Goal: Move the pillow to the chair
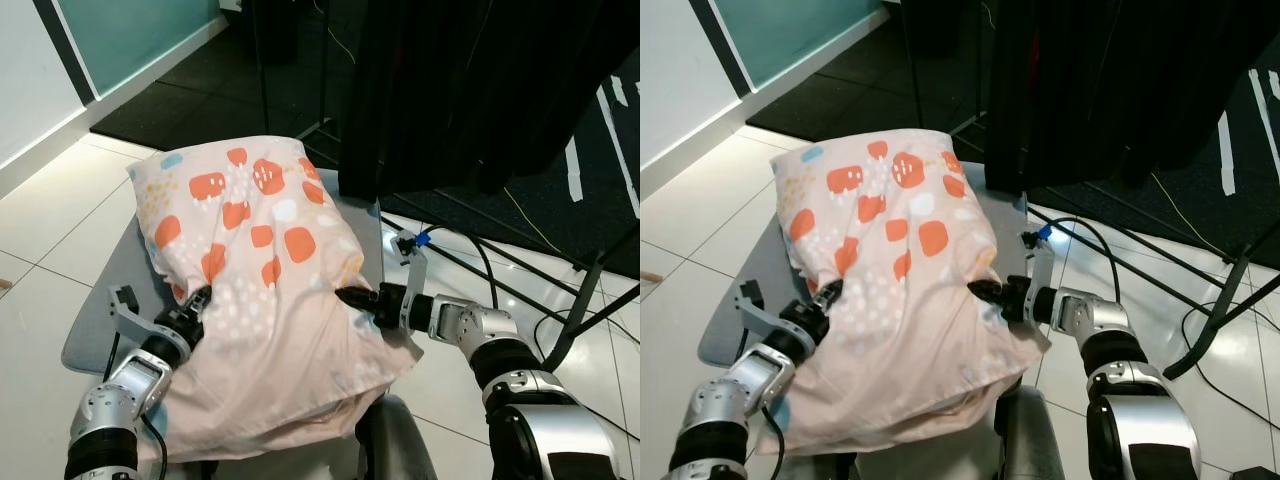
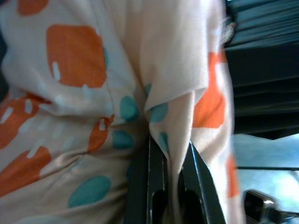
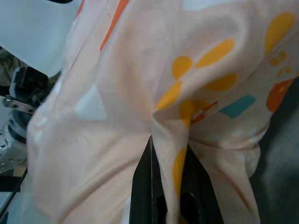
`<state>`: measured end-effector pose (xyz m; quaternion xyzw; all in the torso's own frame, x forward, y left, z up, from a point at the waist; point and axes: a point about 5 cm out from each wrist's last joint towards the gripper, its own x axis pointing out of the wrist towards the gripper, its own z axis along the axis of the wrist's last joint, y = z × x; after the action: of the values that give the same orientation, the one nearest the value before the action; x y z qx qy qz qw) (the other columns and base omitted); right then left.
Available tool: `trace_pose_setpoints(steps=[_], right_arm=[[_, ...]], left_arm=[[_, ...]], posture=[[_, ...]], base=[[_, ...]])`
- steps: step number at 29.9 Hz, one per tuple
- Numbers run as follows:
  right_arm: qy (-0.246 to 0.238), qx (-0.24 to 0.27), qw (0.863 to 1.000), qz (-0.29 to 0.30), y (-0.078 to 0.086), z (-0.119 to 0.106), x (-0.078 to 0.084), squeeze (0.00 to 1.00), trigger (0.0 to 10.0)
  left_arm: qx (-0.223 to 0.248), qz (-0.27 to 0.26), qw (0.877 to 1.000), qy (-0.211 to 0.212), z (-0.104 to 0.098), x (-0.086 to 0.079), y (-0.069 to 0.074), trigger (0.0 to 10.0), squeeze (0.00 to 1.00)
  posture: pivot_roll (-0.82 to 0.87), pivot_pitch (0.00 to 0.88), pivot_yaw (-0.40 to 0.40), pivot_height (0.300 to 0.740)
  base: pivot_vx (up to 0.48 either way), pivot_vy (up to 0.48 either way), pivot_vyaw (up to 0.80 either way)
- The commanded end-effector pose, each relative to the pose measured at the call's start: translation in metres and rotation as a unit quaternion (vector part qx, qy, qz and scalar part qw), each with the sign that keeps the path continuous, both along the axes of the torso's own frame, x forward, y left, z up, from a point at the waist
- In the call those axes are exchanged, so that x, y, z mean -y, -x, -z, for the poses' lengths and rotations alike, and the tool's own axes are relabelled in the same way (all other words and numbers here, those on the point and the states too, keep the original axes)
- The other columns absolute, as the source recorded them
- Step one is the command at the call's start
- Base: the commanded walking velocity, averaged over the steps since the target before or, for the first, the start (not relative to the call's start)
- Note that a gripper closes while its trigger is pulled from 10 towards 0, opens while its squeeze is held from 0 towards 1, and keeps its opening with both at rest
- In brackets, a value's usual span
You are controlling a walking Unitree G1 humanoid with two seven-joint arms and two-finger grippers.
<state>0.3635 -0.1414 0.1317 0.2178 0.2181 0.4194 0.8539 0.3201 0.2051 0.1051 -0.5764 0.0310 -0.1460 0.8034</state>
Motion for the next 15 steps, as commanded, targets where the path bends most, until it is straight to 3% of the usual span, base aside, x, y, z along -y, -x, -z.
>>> trace_pose_setpoints(steps=[1,7,8,9,10,12,15], right_arm=[[-0.031,0.017,0.999,-0.012,0.000,-0.005,-0.014,0.00,0.0],[-0.037,0.044,0.998,-0.016,-0.003,-0.016,-0.022,0.00,0.0],[-0.039,0.048,0.998,-0.017,-0.004,-0.018,-0.024,0.00,0.0],[-0.058,0.078,0.995,-0.027,-0.005,-0.033,-0.032,0.00,0.0],[-0.058,0.078,0.995,-0.027,-0.005,-0.033,-0.032,0.00,0.0],[-0.074,0.104,0.991,-0.038,-0.007,-0.048,-0.041,0.00,0.0],[-0.079,0.111,0.990,-0.040,-0.007,-0.053,-0.043,0.00,0.0]], left_arm=[[0.035,0.042,0.998,0.024,-0.012,0.019,0.001,0.0,0.00],[0.086,0.045,0.995,0.005,-0.040,0.025,0.000,0.0,0.00],[0.096,0.047,0.994,-0.004,-0.046,0.027,0.001,0.0,0.00],[0.140,0.045,0.987,-0.058,-0.075,0.034,0.003,0.0,0.00],[0.140,0.045,0.987,-0.058,-0.075,0.034,0.003,0.0,0.00],[0.185,0.047,0.977,-0.093,-0.101,0.040,0.008,0.0,0.00],[0.197,0.049,0.974,-0.101,-0.108,0.042,0.010,0.0,0.00]], posture=[[-0.16,0.246,-0.061,0.515],[-0.15,0.231,-0.061,0.515],[-0.15,0.231,-0.061,0.515],[-0.15,0.210,-0.059,0.525],[-0.15,0.210,-0.059,0.525],[-0.14,0.194,-0.059,0.535],[-0.14,0.194,-0.059,0.540]], base=[[0.000,0.000,0.00],[0.000,0.000,0.00],[0.000,0.000,0.00],[0.000,0.000,0.00],[0.000,0.000,0.00],[0.000,0.000,0.00],[0.000,0.000,0.00]])
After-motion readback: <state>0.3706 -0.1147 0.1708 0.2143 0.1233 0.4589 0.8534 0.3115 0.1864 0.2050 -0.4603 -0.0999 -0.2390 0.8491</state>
